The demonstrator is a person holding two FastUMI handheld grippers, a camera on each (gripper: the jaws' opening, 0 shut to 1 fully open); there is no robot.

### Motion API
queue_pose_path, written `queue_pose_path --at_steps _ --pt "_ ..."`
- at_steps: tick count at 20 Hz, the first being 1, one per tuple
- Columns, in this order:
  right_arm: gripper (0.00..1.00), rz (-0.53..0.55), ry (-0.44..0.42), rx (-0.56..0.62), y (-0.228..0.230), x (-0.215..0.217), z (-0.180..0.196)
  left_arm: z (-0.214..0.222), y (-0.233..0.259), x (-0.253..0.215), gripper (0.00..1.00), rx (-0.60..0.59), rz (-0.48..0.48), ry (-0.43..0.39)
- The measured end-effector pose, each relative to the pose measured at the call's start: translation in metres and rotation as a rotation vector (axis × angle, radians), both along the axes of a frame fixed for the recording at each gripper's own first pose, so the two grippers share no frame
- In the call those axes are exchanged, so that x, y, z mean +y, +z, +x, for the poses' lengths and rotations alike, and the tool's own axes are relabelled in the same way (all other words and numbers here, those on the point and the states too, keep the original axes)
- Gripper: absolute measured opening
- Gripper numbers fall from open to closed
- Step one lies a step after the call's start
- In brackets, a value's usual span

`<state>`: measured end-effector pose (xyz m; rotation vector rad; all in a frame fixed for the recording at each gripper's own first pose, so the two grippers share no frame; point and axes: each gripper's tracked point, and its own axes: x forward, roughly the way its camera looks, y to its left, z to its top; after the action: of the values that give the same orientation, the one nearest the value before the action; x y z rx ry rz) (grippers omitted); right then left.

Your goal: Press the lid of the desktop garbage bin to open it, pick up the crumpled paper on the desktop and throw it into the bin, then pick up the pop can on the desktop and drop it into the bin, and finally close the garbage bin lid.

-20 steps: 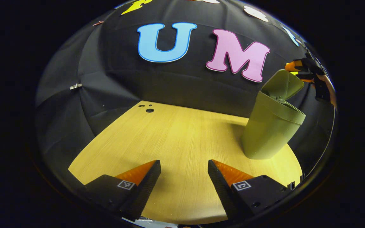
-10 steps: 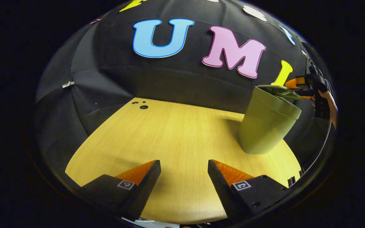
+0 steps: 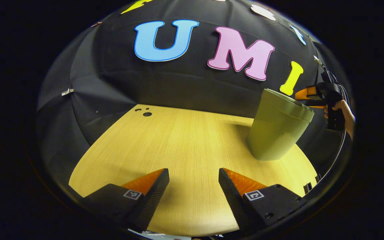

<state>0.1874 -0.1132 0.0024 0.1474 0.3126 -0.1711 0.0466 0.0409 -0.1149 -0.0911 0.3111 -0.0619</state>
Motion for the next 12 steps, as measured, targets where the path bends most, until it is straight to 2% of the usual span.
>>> queue_pose_path --at_steps 4,8,12 --pt "0.99 0.005 0.018 0.008 -0.0028 0.0016 -0.0006 -0.0017 -0.0053 -0.0011 0.96 0.01 -0.014 -0.005" --pt "0.99 -0.046 0.027 0.011 -0.0061 0.0027 0.0004 -0.0009 -0.006 -0.0023 0.96 0.007 -0.027 -0.008" --pt "1.0 -0.023 0.034 -0.002 -0.0022 0.0033 0.0007 0.0004 0.002 -0.0007 0.96 -0.014 -0.025 -0.006"
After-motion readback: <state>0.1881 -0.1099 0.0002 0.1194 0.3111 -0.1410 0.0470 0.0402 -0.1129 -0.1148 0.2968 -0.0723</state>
